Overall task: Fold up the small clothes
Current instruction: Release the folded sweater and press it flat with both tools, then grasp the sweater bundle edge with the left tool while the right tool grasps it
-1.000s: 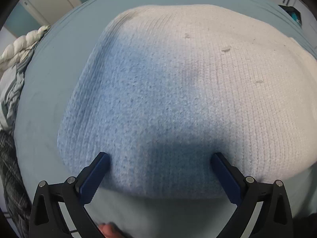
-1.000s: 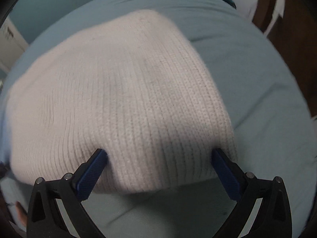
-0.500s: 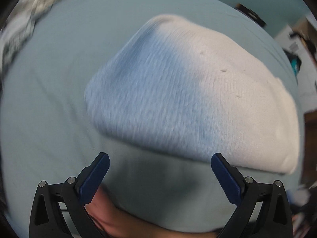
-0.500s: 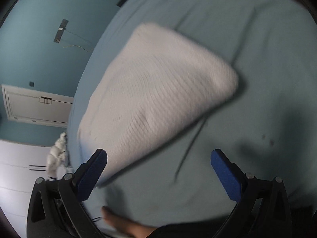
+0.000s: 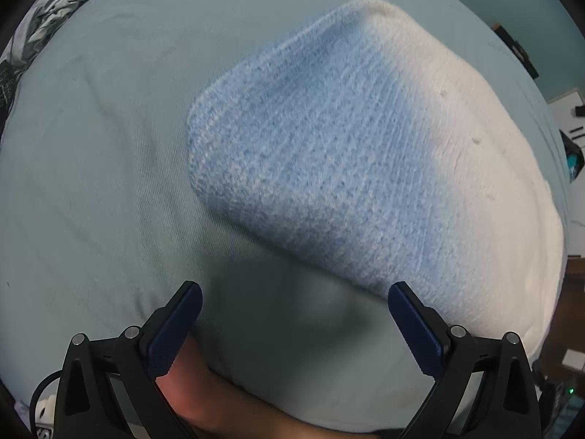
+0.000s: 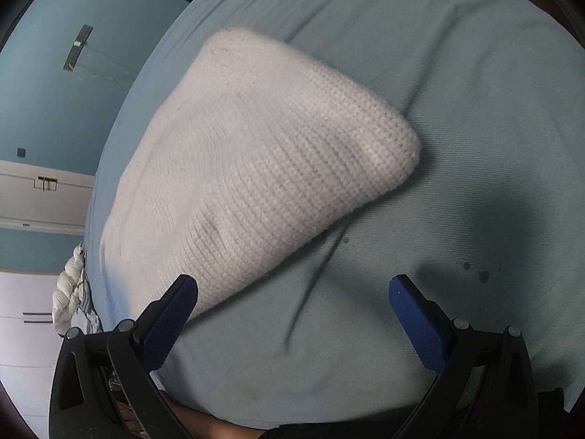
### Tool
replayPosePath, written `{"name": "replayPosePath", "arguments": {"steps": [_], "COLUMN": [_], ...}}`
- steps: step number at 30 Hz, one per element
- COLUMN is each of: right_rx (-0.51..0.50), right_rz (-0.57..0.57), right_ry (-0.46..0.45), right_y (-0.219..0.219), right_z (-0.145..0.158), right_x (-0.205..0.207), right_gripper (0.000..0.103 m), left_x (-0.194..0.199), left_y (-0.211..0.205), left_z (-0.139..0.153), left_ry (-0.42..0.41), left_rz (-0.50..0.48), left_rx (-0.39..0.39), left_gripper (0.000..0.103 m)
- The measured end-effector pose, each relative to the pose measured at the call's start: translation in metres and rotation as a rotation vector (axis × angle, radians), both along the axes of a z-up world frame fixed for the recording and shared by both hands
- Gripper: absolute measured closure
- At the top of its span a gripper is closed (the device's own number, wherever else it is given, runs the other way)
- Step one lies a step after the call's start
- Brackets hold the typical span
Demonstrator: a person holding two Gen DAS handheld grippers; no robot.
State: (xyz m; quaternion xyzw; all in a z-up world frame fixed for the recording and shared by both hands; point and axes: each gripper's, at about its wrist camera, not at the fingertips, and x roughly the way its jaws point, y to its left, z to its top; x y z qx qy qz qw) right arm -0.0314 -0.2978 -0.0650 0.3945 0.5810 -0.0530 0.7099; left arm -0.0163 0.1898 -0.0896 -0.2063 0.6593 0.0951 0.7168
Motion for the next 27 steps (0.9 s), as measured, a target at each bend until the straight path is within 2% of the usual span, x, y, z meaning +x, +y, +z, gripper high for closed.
{"name": "replayPosePath", "arguments": {"steps": [4, 7, 9, 14, 15, 22, 24, 26, 27], "right_rx": [0.09, 0.138, 0.124, 0.064, 0.066, 0.17, 0.197, 0.217, 0.224], "right_rz": [-0.109, -0.14, -0.128, -0.085, -0.089, -0.197, -0.191, -0.198, -0.205], "right_ry": [0.002, 0.017, 0.022, 0.022, 0.015, -0.033, -0.033, -0.025, -0.02], "right_y": [-0.027, -0.033, -0.031, -0.018, -0.017, -0.027, -0.027, -0.026, -0.023], "right_z": [-0.006, -0.013, -0.013, -0.009, -0.008, -0.013, -0.019, -0.027, -0.031], "right_x": [-0.014, -0.017, -0.016, -0.009, -0.009, -0.009, -0.001, 0.005, 0.009], "right_gripper": [0.001, 0.004, 0.013, 0.014, 0.014, 0.014, 0.014, 0.014, 0.014], "left_x": [-0.004, -0.002, -0.006, -0.015, -0.01, -0.006, -0.005, -0.004, -0.003], "left_y": [0.004, 0.014, 0.018, 0.015, 0.015, 0.002, 0.002, 0.003, 0.003], "left_z": [0.006, 0.002, 0.003, 0.011, 0.004, -0.015, -0.013, -0.013, -0.014], "left_ry": [-0.009, -0.016, -0.019, -0.019, -0.019, -0.05, -0.065, -0.069, -0.065], "left_rz": [0.038, 0.102, 0.141, 0.185, 0.189, 0.178, 0.186, 0.207, 0.221], "left_rx": [-0.042, -0.093, -0.081, -0.034, -0.03, -0.018, -0.011, -0.037, -0.079], "left_gripper": [0.001, 0.001, 0.001, 0.001, 0.001, 0.004, 0.004, 0.004, 0.004]}}
